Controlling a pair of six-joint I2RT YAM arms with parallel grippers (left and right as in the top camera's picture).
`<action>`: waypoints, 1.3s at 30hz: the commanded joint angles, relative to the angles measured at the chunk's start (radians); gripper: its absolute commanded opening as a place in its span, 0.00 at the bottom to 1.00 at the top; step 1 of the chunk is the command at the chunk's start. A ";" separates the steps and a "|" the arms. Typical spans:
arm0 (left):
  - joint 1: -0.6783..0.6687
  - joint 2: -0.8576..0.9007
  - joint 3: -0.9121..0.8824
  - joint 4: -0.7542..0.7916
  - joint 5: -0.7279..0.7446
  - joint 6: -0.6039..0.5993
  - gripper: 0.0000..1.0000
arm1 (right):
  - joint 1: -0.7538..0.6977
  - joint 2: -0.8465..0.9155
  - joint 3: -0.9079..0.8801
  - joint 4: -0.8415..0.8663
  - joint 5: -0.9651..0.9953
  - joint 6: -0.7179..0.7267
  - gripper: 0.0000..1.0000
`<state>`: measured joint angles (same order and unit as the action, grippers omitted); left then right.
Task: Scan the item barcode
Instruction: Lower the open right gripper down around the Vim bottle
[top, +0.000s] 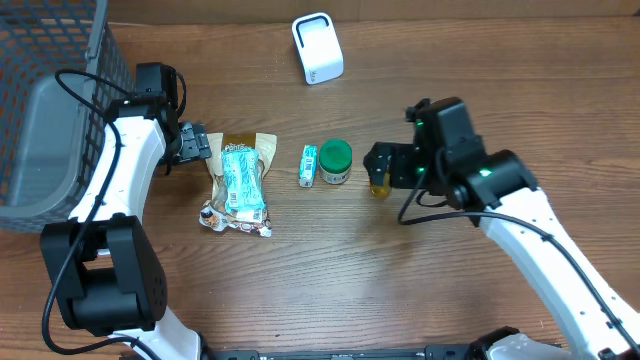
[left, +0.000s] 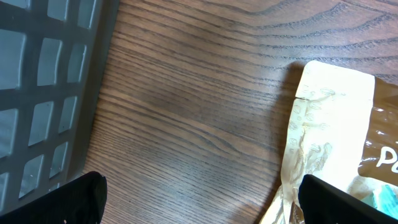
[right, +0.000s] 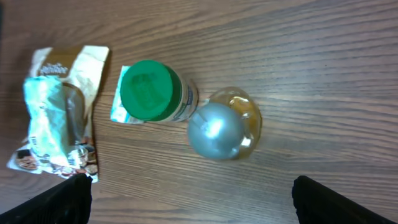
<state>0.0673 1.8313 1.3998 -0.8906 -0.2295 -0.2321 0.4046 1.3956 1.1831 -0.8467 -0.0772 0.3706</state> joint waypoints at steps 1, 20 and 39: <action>0.002 -0.001 0.005 0.002 -0.013 0.004 1.00 | 0.018 0.026 0.034 0.007 0.077 0.056 1.00; 0.002 -0.001 0.005 0.001 -0.013 0.004 0.99 | 0.016 0.175 0.167 -0.126 0.163 0.127 1.00; 0.002 -0.001 0.005 0.002 -0.013 0.004 0.99 | 0.015 0.260 0.166 -0.064 0.210 0.127 1.00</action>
<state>0.0673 1.8313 1.3998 -0.8909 -0.2295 -0.2321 0.4202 1.6527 1.3304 -0.9253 0.1200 0.4938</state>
